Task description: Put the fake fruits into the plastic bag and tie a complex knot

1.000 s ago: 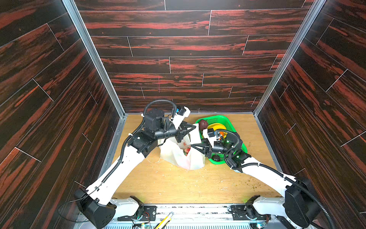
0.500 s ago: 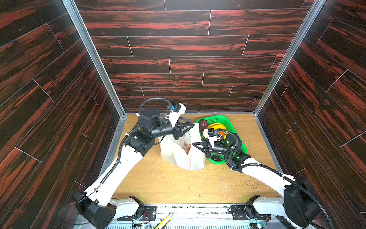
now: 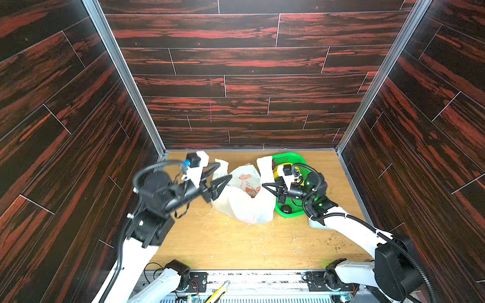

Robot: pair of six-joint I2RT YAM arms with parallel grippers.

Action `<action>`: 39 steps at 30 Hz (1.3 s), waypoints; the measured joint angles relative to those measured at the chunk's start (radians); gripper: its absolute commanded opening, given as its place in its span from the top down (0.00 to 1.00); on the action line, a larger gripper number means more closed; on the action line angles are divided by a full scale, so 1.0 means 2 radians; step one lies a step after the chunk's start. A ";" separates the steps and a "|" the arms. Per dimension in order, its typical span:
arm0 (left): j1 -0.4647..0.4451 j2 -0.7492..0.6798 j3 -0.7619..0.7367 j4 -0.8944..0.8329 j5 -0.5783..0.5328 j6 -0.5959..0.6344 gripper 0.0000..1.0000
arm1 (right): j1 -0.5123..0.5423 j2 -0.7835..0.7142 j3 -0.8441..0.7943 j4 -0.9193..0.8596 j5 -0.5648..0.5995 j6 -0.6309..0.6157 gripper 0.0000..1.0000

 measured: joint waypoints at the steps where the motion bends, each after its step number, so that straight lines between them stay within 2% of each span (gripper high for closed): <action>1: 0.000 -0.015 -0.016 0.002 -0.017 0.000 0.33 | -0.002 0.000 0.000 0.000 -0.001 0.000 1.00; 7: 0.000 -0.090 -0.152 0.030 -0.115 -0.005 0.27 | -0.006 0.000 0.000 -0.002 -0.008 0.000 1.00; 11: 0.002 -0.091 -0.189 0.035 -0.153 -0.011 0.25 | -0.006 0.000 0.004 -0.006 -0.014 0.000 1.00; 15: 0.014 -0.071 -0.204 0.078 -0.157 -0.029 0.23 | -0.006 0.000 0.005 -0.006 -0.018 0.000 1.00; 19: 0.049 -0.034 -0.224 0.147 -0.117 -0.056 0.21 | -0.008 0.000 0.005 -0.006 -0.024 0.000 1.00; 24: 0.089 0.046 -0.234 0.261 -0.023 -0.106 0.21 | -0.008 0.000 0.005 -0.007 -0.031 0.000 1.00; 31: 0.093 0.123 -0.233 0.375 0.072 -0.140 0.22 | -0.008 0.000 0.010 -0.011 -0.044 0.000 1.00; 39: 0.096 0.161 -0.215 0.447 0.120 -0.148 0.34 | -0.008 0.000 0.011 -0.011 -0.051 0.007 1.00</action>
